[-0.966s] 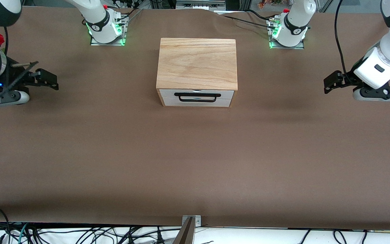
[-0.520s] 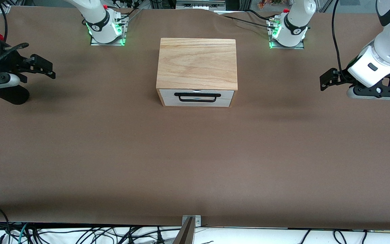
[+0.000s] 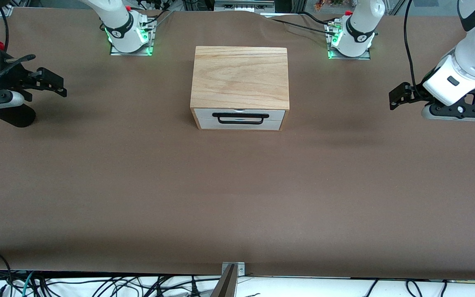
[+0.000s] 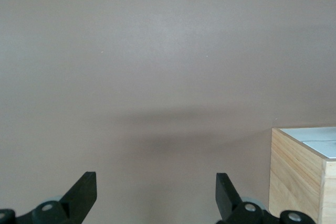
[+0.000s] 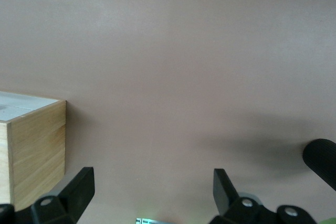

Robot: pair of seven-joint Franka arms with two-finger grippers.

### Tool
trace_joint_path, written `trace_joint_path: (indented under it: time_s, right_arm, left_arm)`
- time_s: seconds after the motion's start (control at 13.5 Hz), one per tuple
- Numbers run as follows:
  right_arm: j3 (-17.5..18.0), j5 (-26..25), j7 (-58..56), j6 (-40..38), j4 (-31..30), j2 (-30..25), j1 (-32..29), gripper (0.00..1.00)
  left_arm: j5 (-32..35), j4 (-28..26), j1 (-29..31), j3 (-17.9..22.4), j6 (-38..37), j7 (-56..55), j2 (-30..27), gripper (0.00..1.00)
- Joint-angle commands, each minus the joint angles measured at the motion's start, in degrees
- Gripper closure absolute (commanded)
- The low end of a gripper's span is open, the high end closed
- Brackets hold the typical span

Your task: Close drawer with both arms simultaneously

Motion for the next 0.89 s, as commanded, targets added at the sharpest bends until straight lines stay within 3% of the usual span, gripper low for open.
trace_joint_path:
  time_s: [0.0,0.82]
  right_arm:
    - [15.6,-1.4,0.3,0.8,-1.5,-1.7,-14.9,0.0]
    - [15.9,-1.9,0.1,0.3,-0.3,-1.2,-16.9,0.0]
  left_arm:
    - [0.8,1.4,0.7,-0.8,-1.5,0.5,0.1,0.0]
    - [0.8,2.5,1.0,-0.8,-3.8,0.7,0.6,0.0]
